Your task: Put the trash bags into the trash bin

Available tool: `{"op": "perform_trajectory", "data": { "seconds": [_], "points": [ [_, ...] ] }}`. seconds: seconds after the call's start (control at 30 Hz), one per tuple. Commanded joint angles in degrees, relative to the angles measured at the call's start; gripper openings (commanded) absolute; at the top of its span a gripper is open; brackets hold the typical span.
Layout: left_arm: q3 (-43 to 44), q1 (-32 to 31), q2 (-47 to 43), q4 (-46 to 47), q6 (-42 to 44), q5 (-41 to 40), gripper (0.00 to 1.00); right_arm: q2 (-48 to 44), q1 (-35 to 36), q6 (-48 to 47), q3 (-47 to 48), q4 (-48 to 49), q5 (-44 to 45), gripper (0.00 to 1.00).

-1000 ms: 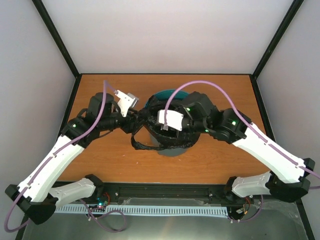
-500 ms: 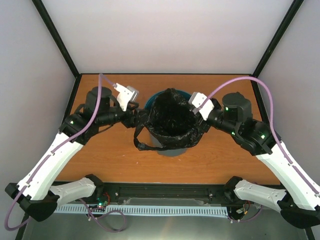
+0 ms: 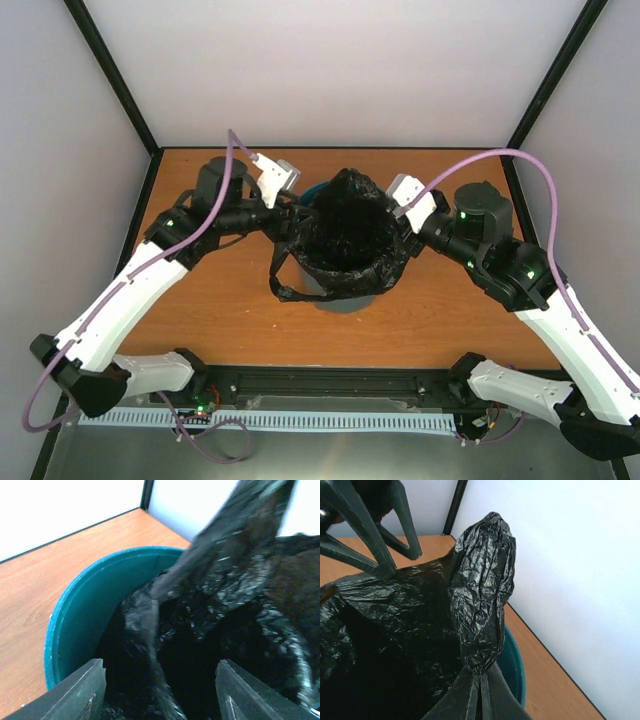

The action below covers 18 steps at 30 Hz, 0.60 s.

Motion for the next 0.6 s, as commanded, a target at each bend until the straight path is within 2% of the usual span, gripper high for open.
{"op": "perform_trajectory", "data": {
  "seconds": [0.0, 0.1, 0.23, 0.4, 0.47, 0.57],
  "points": [
    [2.09, -0.38, 4.40, 1.68, 1.12, -4.27, 0.58, -1.02, -2.82, 2.15, -1.59, 1.97, -0.85, 0.03],
    [2.39, -0.40, 7.35, 2.54, 1.50, -3.53, 0.42, -2.45, -5.04, 2.43, -2.50, 1.95, -1.03, 0.03],
    [3.40, -0.40, 9.60, 4.79, 0.46, -5.76, 0.02, -4.62, -7.45, 2.47, -4.94, 1.36, -2.69, 0.03],
    [7.00, -0.19, 12.57, 4.64, 0.91, -15.70, 0.01, -6.91, -8.76, 2.28, -9.55, 2.72, 2.37, 0.03],
    [9.60, -0.14, 14.95, 2.75, 0.66, -19.29, 0.01, -6.02, -9.91, 2.91, -10.36, 4.79, 5.46, 0.03],
    [11.71, -0.09, 16.40, 1.43, 0.02, -21.32, 0.01, -2.92, -12.49, 4.70, -9.22, 6.10, 5.47, 0.03]
  ]
}}
